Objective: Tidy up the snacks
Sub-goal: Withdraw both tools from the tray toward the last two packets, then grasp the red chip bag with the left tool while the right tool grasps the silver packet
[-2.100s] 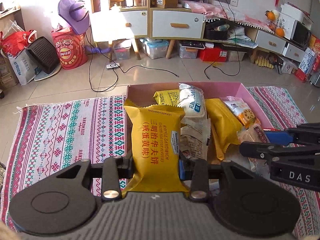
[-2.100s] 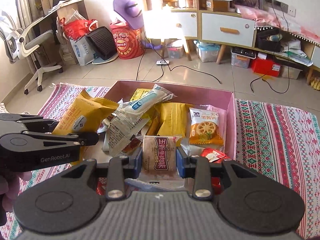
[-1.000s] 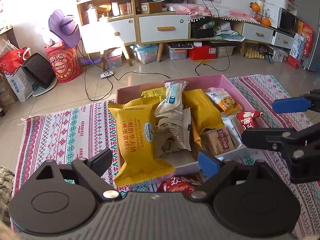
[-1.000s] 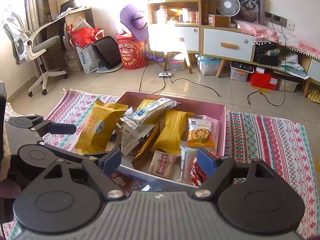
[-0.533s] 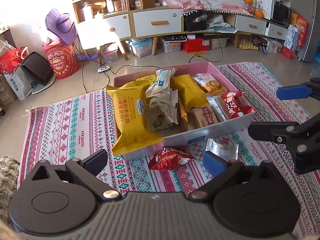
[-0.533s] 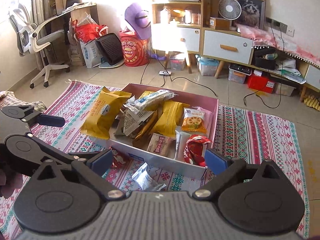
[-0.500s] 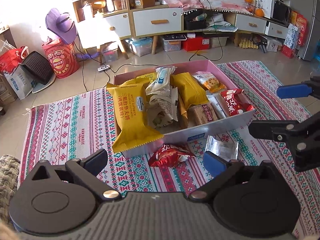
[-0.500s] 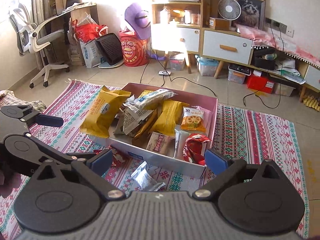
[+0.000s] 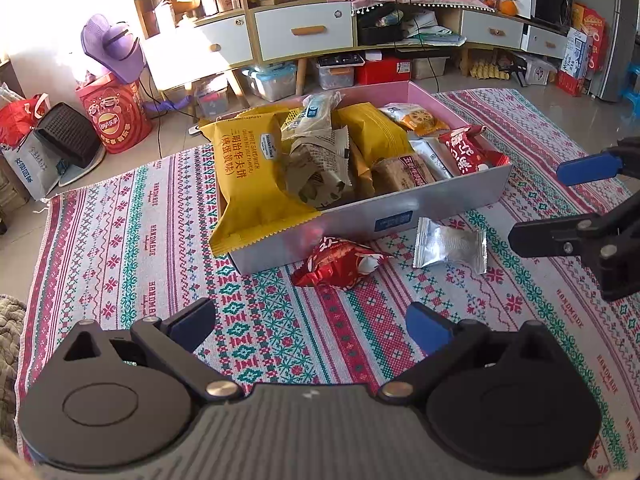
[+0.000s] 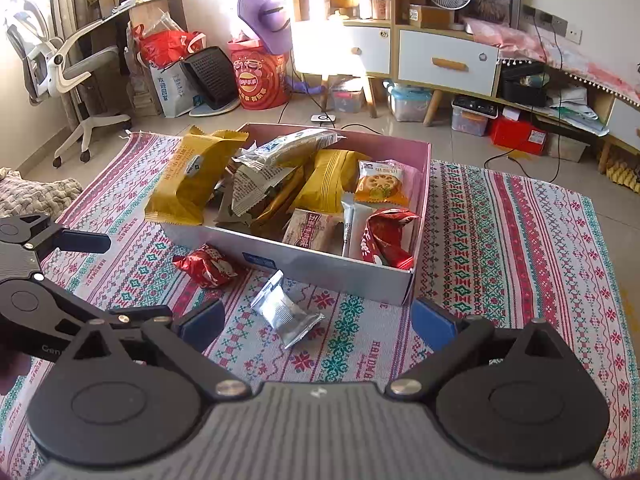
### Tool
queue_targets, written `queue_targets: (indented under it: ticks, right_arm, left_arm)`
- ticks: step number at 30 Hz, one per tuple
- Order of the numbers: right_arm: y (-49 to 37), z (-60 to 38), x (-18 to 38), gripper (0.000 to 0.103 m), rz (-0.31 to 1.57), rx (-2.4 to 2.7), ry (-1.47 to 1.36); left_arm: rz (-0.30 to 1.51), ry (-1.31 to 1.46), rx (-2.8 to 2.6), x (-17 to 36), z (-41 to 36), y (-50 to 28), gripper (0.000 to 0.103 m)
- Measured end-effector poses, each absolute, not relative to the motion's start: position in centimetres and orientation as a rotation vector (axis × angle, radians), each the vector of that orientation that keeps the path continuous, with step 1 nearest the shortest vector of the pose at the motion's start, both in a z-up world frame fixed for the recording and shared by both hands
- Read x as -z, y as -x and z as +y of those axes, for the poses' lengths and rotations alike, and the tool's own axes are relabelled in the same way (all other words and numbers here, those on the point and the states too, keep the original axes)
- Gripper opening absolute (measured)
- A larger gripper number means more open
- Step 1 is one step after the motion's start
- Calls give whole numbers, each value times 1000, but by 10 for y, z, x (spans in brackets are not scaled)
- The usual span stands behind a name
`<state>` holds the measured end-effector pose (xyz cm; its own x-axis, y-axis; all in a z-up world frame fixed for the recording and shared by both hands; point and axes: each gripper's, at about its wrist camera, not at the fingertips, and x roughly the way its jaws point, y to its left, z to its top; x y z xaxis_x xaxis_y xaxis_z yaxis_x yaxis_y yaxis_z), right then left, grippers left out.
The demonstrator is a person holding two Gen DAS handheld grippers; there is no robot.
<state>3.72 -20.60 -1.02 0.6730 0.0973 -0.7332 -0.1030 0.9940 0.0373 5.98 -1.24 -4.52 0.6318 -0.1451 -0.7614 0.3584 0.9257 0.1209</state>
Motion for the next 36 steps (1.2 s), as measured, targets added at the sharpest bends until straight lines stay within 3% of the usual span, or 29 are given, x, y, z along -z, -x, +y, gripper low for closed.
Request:
queue_targets:
  ticks: [16, 22, 26, 31, 36]
  right_arm:
    - [-40, -200, 38, 98, 874, -163, 119]
    - [-42, -192, 43, 97, 858, -229, 160]
    - [-46, -185, 46, 92, 849, -256, 189]
    - [-51, -177, 47, 83, 837, -271, 217]
    - [-56, -173, 48, 67, 824, -272, 245]
  left_arm:
    - [800, -147, 317, 65, -18, -94, 101]
    - [823, -149, 326, 73, -27, -99, 79]
    - [831, -153, 337, 73, -27, -97, 59]
    - [849, -162, 341, 68, -25, -96, 53]
    - [881, -153, 329, 64, -19, -96, 47]
